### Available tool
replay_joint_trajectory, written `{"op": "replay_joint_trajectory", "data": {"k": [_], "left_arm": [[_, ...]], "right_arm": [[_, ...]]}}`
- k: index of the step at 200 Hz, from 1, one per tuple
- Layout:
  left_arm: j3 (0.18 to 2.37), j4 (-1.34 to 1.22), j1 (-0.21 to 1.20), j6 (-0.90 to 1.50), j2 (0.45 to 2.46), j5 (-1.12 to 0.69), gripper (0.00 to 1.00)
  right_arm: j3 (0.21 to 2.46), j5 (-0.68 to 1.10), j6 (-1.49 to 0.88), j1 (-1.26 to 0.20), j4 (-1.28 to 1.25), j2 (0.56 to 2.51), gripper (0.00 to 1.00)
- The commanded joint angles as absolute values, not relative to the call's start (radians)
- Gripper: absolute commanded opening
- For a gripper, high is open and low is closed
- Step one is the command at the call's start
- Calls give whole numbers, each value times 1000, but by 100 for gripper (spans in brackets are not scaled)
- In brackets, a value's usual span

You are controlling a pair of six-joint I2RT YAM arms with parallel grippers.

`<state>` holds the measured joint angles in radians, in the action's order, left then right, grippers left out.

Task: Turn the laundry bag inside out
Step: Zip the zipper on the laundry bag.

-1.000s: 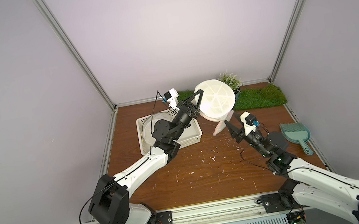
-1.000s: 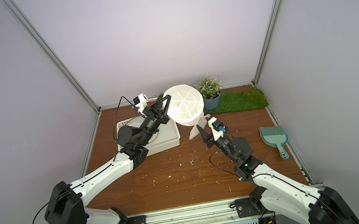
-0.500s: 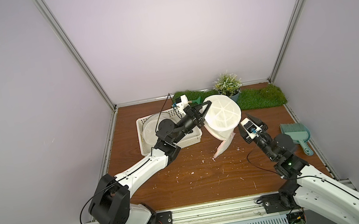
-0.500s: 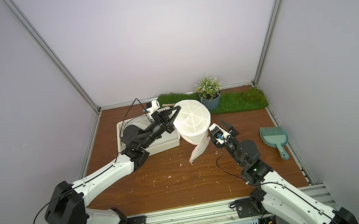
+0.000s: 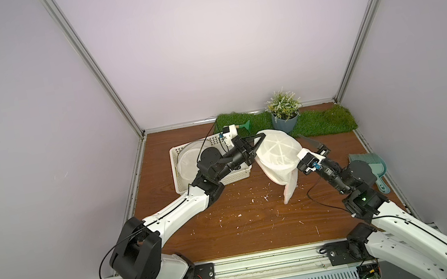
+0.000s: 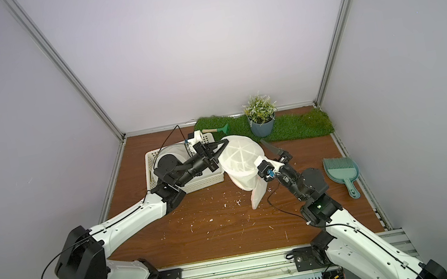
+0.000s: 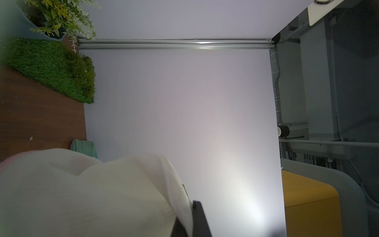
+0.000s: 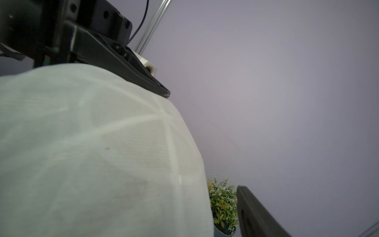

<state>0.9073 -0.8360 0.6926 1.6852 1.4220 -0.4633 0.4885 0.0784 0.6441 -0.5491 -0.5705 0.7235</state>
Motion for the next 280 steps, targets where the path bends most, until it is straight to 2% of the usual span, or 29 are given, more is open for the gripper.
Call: {"op": "replay_joint_trajectory", "data": {"k": [1,31,51,77,95,112,135,155,180,214,248,280], "left_arm": [[924,-790,686,1687,1419,-487,0],[924,-780,686,1694,1425,-489,2],[909,-828,685,1678,1425,-463,23],[905,-842,686,1625,1416,-427,39],[898,-843,680,1574,1402,-384,53],[877,-843,657,1502,1377,-344,63],[831,-766,591,1339,1283,-245,71],[803,-603,566,1063,1142,-80,77],[758,-458,566,742,996,3,77],[634,-375,574,534,871,-132,75],[460,-541,698,442,845,-244,75],[366,-799,748,467,976,-389,76]], "right_arm": [[510,159,692,-549,-590,708,56],[543,198,726,-550,-554,734,37],[555,222,729,-550,-535,742,23],[552,233,728,-549,-479,729,0],[535,210,703,-550,-455,700,0],[530,166,659,-550,-407,675,0],[547,71,553,-550,-283,656,0],[581,-103,344,-556,-164,662,0],[632,-222,163,-559,-18,669,0],[722,-287,29,-563,113,716,0],[853,-260,-28,-568,230,813,0],[890,-232,-16,-586,234,831,0]]}}
